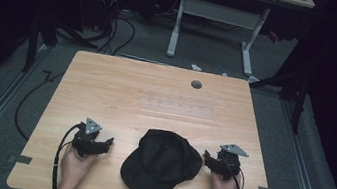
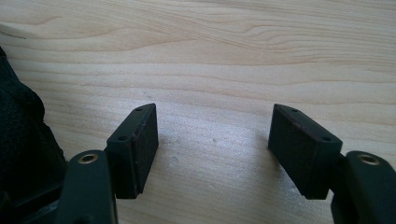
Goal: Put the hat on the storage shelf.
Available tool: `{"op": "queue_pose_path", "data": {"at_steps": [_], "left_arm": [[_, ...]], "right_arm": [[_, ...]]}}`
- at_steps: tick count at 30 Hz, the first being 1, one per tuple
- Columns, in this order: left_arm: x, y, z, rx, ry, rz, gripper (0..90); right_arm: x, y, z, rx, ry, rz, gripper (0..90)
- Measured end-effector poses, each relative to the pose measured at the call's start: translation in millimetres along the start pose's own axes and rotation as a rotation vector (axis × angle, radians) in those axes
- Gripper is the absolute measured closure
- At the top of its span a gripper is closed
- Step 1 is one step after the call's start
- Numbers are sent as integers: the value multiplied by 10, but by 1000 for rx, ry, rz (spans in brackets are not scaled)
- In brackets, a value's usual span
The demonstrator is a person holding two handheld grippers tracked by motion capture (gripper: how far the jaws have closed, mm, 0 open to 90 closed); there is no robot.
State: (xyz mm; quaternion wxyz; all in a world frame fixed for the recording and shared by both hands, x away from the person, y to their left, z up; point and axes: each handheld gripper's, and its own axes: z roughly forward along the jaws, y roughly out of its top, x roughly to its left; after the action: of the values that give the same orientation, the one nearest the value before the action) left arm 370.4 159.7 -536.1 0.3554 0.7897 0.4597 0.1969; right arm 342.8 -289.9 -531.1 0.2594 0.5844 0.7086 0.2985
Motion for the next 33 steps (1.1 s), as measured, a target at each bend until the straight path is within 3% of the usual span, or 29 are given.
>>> {"op": "queue_pose_path", "data": {"at_steps": [21,33], "left_arm": [[0,0,0,1,-2,2,291],[-1,0,0,0,-3,0,290]], "right_arm": [[-3,2,1,0,4,0,332],[-30,-37,-52,-28,14,9,402]]}}
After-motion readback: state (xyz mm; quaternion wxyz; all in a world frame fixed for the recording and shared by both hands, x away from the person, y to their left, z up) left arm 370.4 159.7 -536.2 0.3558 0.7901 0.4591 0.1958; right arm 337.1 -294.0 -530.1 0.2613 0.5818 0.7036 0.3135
